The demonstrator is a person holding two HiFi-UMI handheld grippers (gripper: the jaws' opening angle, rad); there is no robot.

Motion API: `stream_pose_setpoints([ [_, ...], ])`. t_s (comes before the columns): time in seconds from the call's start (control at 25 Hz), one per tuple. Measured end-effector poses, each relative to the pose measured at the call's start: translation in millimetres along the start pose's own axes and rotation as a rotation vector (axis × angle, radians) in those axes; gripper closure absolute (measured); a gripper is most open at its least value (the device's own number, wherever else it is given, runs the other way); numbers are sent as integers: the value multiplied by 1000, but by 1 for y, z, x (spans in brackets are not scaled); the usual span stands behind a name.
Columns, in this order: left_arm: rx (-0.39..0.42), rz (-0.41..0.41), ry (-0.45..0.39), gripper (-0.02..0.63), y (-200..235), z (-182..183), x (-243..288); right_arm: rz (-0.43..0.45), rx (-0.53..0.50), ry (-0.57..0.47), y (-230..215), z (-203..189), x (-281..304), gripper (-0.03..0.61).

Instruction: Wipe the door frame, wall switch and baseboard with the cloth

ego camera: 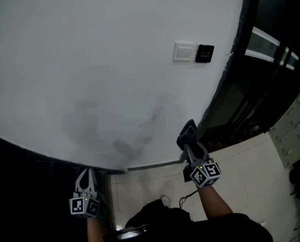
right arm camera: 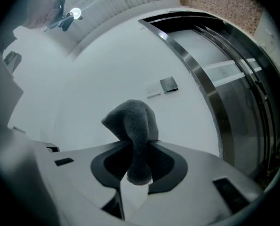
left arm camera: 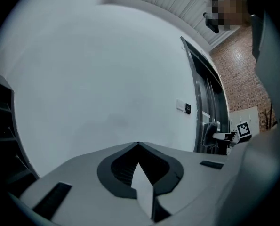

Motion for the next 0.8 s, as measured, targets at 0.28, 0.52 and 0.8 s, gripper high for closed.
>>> stream_pose_setpoints([
  [0.28, -9, -102, 58, 623, -11, 3, -17, -71, 9, -36, 27, 1, -51, 489],
  [0.52, -20, -194, 16, 623, -36, 9, -23, -76, 24, -66, 34, -2, -82, 489],
  [0.8, -13, -215, 25, 623, -55, 0, -25, -72, 1, -64, 36, -3, -91, 494],
])
Point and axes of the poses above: the fingertips, and each gripper's own axes: x forward along the fingers, y to its left, z out of its top, the point moved 6 cm from there along -x, backward along the fingers, and after that the axes turned 2 degrees about -x, right-handed, at the moved point
